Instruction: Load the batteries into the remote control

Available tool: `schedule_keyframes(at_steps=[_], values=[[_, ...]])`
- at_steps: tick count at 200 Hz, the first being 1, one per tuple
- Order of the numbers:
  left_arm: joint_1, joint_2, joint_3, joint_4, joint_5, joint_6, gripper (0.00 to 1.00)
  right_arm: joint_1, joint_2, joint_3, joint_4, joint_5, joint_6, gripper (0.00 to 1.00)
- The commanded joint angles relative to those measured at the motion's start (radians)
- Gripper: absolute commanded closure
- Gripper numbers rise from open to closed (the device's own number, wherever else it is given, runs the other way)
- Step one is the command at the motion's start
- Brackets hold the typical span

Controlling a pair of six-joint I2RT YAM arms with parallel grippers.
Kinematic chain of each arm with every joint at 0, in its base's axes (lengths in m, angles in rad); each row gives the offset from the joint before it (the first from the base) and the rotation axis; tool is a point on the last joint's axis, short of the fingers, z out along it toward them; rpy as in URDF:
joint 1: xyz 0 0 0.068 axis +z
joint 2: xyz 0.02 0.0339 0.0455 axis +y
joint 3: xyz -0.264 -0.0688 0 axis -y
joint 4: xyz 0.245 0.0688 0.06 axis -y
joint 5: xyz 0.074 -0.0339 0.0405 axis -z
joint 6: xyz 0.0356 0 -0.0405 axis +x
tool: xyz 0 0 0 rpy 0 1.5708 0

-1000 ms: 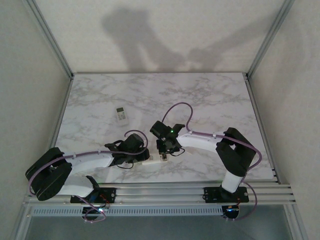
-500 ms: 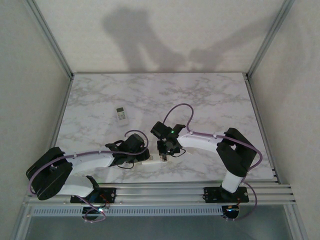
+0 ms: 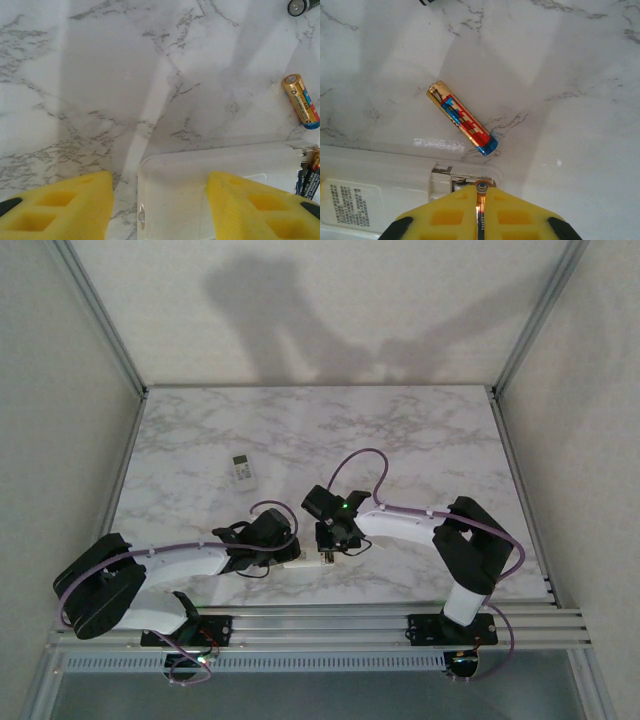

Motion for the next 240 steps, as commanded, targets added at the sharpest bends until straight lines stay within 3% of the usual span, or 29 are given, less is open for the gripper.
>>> schedule_keyframes(at_steps=[1,155,190,206,240], values=[[-0.051,0.087,-0.014,0.123,0.135,-0.029,0.47,0.034,0.069,-0.054,-0.027,-0.015,-0.004,0.92],[-0.148,0.103,-0.048,0.198,0.086,-0.116,0.48,0.06,0.151,-0.124,0.022,-0.175,-0.043,0.92],[-0.171,0.132,-0.03,0.188,0.054,-0.129,0.5,0.056,0.051,-0.044,-0.053,-0.1,-0.058,0.9],[-0.171,0.107,-0.03,0.173,0.016,-0.13,0.51,0.043,-0.023,-0.022,-0.066,-0.083,-0.057,0.85],[-0.171,0.024,-0.022,0.099,-0.081,-0.109,0.42,0.027,-0.162,0.008,-0.113,-0.029,-0.065,0.77]])
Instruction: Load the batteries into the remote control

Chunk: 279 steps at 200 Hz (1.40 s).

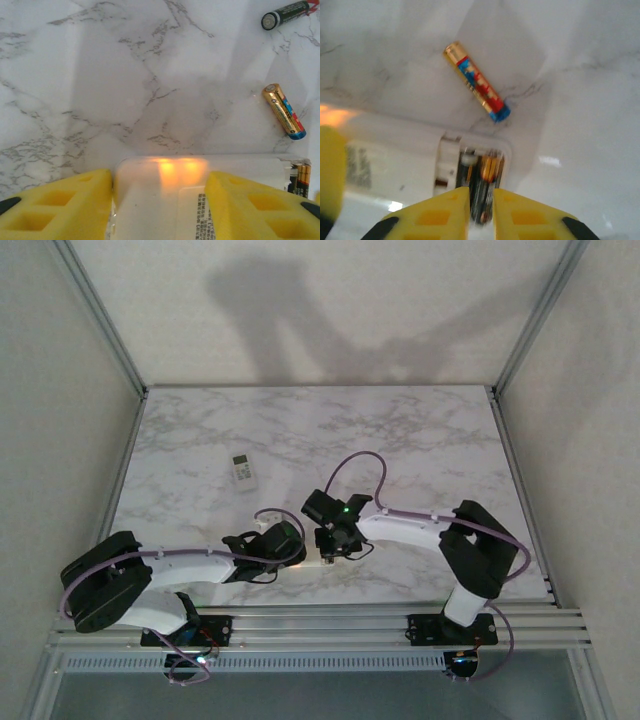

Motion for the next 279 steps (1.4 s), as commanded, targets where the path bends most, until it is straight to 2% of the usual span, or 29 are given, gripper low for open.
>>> schedule_keyframes(at_steps=[1,26,43,68,93,121,146,170,188,206,243,258,279], values=[[-0.041,0.003,-0.01,0.017,0.104,-0.009,0.41,0.0,-0.11,0.022,-0.081,0.003,-0.012,0.77],[-0.039,-0.031,0.014,-0.038,0.05,0.02,0.34,-0.05,-0.219,-0.023,-0.102,0.11,-0.015,0.73],[-0.039,-0.054,0.025,-0.058,0.017,0.032,0.27,-0.136,-0.283,-0.085,-0.092,0.143,-0.04,0.69],[-0.039,-0.109,0.041,-0.095,-0.053,0.051,0.15,-0.282,-0.305,-0.143,-0.1,0.124,-0.071,0.67],[-0.039,-0.193,0.045,-0.113,-0.119,0.086,0.07,-0.419,-0.225,-0.145,-0.107,0.019,-0.087,0.67],[-0.038,-0.297,0.031,-0.114,-0.18,0.134,0.01,-0.438,-0.126,-0.128,-0.06,-0.05,-0.079,0.64],[-0.039,-0.373,0.005,-0.109,-0.21,0.157,0.0,-0.438,-0.053,-0.112,-0.038,-0.066,-0.063,0.64],[-0.039,-0.434,-0.028,-0.082,-0.216,0.163,0.0,-0.438,-0.006,-0.105,-0.025,-0.078,-0.061,0.7],[-0.039,-0.473,-0.05,-0.031,-0.217,0.202,0.0,-0.438,0.019,-0.107,-0.023,-0.077,-0.065,0.83],[-0.041,-0.514,-0.075,0.045,-0.21,0.294,0.0,-0.438,-0.011,-0.105,-0.019,-0.084,-0.074,0.95],[-0.041,-0.587,-0.086,0.272,-0.092,0.69,0.0,-0.443,-0.19,-0.014,-0.008,-0.196,-0.16,1.0],[-0.041,-0.57,-0.031,0.301,-0.076,0.887,0.0,-0.456,-0.26,0.05,0.017,-0.315,-0.216,1.0],[-0.035,-0.508,0.037,0.337,0.016,1.213,0.0,-0.494,-0.335,0.144,0.04,-0.509,-0.277,1.0]])
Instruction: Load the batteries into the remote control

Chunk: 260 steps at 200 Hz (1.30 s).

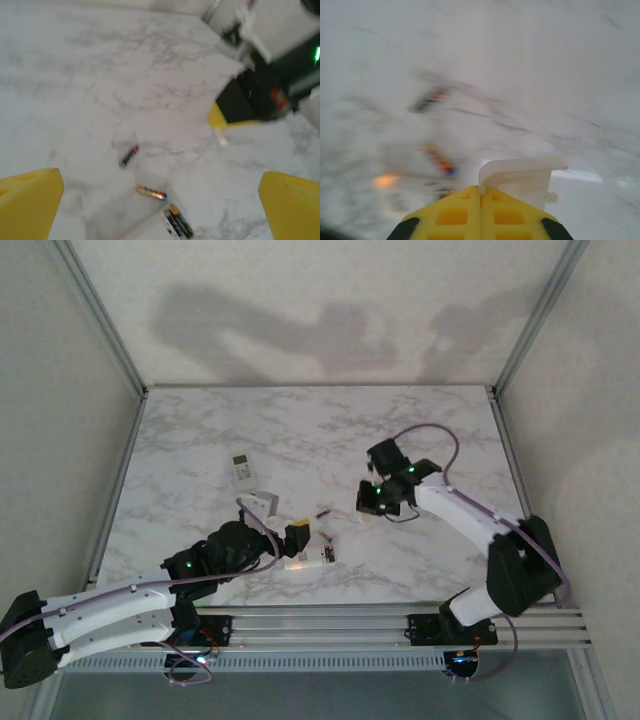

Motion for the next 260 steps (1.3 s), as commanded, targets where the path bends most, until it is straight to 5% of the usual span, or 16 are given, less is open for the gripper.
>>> schedule_keyframes(at_steps=[1,43,120,207,260], values=[[-0.001,0.049,0.091,0.133,0.12,0.476,0.0,-0.04,-0.099,0.113,0.051,-0.25,-0.102,1.0],[0.156,0.234,0.269,0.181,0.457,0.721,0.0,-0.094,-0.154,0.215,0.001,-0.543,-0.191,1.0],[0.203,0.461,0.538,0.029,0.67,0.834,0.04,-0.093,-0.194,0.224,-0.037,-0.668,-0.211,1.0],[0.208,0.532,0.618,-0.036,0.764,0.824,0.38,-0.094,-0.205,0.22,-0.03,-0.677,-0.19,0.99],[0.209,0.529,0.661,-0.157,0.735,0.826,0.54,-0.095,-0.224,0.23,-0.056,-0.599,-0.196,0.83]])
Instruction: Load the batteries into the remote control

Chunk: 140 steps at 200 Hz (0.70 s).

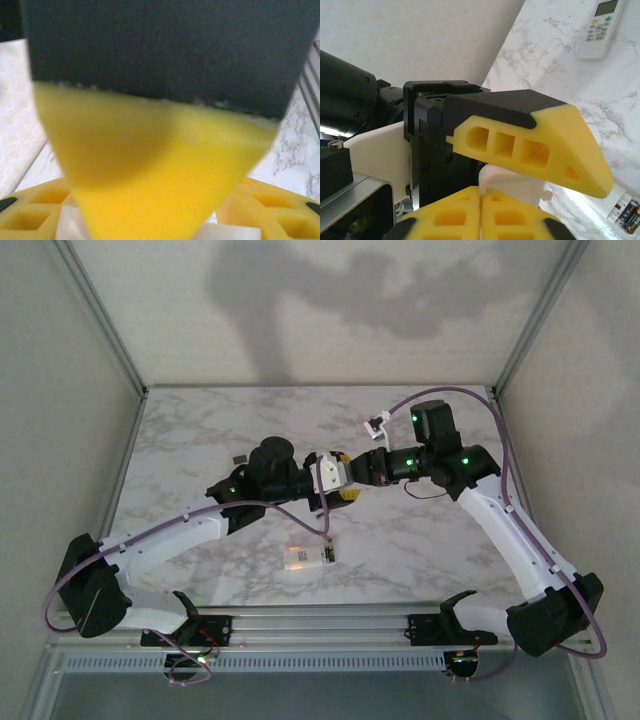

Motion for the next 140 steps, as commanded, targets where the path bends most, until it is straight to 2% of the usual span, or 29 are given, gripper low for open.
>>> schedule_keyframes(at_steps=[1,22,40,48,65,79,89,102,140], values=[[0.012,-0.004,0.052,-0.078,0.0,-0.011,0.55,-0.002,-0.037,0.023,-0.042,0.052,-0.012,0.83],[0.014,0.002,0.07,-0.127,-0.015,-0.034,0.56,-0.012,-0.049,0.034,-0.061,0.117,-0.006,0.7],[0.013,0.029,0.102,-0.22,-0.05,-0.07,0.57,-0.067,-0.092,0.033,-0.073,0.229,0.034,0.66],[0.007,0.057,0.129,-0.279,-0.079,-0.094,0.58,-0.109,-0.126,0.016,-0.075,0.327,0.078,0.64],[-0.022,0.147,0.196,-0.395,-0.16,-0.154,0.62,-0.194,-0.188,-0.017,-0.149,0.607,0.161,0.49],[-0.065,0.25,0.266,-0.488,-0.232,-0.203,0.67,-0.253,-0.19,-0.026,-0.251,0.771,0.203,0.49],[-0.091,0.33,0.327,-0.565,-0.281,-0.236,0.69,-0.291,-0.189,-0.05,-0.279,0.785,0.217,0.49],[-0.119,0.442,0.416,-0.654,-0.323,-0.262,0.69,-0.32,-0.197,-0.092,-0.264,0.744,0.228,0.49],[-0.181,0.7,0.583,-0.835,-0.402,-0.24,0.66,-0.322,-0.243,-0.16,-0.239,0.737,0.219,0.46]])
